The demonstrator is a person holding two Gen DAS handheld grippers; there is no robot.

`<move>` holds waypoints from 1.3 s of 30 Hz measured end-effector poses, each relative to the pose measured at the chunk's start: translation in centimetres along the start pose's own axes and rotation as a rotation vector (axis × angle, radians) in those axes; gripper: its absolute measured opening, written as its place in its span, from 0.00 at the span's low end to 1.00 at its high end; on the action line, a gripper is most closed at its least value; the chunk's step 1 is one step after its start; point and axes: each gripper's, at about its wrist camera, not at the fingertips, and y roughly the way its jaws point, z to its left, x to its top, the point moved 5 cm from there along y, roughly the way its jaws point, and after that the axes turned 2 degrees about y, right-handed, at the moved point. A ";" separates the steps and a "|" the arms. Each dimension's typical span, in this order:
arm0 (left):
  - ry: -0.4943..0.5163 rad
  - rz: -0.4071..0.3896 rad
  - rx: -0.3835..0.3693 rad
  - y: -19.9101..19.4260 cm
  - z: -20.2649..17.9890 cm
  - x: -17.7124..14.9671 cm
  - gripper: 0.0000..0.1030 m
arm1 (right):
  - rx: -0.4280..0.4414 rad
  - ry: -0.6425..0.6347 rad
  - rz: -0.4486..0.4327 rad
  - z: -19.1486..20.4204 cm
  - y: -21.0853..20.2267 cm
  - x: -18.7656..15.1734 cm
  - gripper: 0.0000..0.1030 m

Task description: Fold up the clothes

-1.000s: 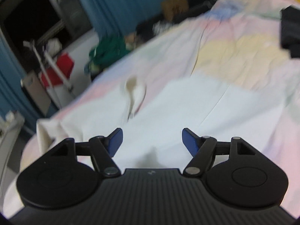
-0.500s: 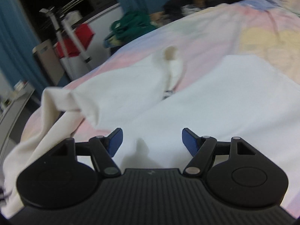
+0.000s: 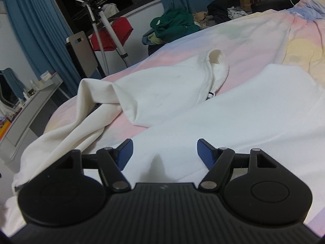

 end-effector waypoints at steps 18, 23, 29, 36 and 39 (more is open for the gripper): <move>0.040 0.011 -0.216 3.4 -22.9 -6.0 0.79 | 0.030 -0.088 -0.004 0.2 -0.3 -1.4 0.70; 0.048 0.022 -0.139 6.6 -21.7 -7.8 0.79 | 0.016 -0.134 -0.027 0.6 0.3 -1.6 0.70; 0.061 0.004 -0.156 7.8 -22.0 -7.8 0.82 | 0.011 -0.231 -0.048 1.8 2.2 -0.3 0.69; 0.084 -0.098 -0.206 9.7 -22.2 -8.7 0.88 | -0.129 -0.450 0.037 3.4 9.5 2.1 0.67; 0.095 -0.114 -0.222 10.0 -22.6 -8.7 0.91 | -0.065 -0.484 0.139 4.0 12.8 2.4 0.65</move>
